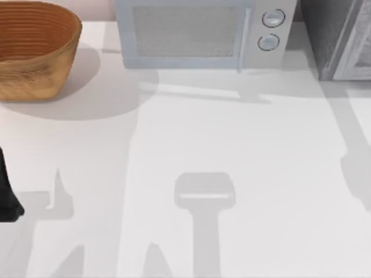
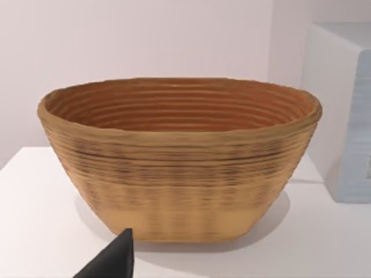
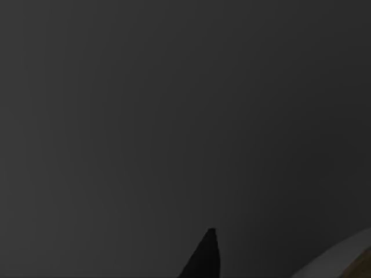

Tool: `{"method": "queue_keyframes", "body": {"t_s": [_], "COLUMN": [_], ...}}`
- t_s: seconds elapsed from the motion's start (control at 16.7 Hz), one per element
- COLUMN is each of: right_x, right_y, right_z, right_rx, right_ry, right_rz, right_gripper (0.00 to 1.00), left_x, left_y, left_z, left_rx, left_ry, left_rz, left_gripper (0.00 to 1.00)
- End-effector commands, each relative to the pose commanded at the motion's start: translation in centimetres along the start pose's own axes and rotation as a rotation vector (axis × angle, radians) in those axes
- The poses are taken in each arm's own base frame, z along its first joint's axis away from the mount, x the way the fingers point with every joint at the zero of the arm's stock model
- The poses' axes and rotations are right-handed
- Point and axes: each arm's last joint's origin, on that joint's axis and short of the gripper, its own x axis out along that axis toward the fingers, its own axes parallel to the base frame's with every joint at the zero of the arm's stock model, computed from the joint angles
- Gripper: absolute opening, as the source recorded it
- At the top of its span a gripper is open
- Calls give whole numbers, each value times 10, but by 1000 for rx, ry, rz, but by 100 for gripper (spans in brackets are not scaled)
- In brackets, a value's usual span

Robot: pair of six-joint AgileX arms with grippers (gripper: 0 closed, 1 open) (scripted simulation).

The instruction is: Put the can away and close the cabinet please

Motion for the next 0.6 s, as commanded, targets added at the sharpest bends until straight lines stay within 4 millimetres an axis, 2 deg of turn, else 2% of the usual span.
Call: {"method": "queue_keyframes", "body": {"t_s": [0.06, 0.6], "right_x": [0, 0], "right_y": [0, 0], "right_z": [0, 0], "right_rx": [0, 0], "right_ry": [0, 0], "right_rz": [0, 0], "right_gripper": [0, 68], "left_x": [0, 0], "left_y": [0, 0], "left_z": [0, 0], "left_rx": [0, 0], "left_ry": [0, 0], "left_rz": [0, 0], "left_gripper": [100, 100]}}
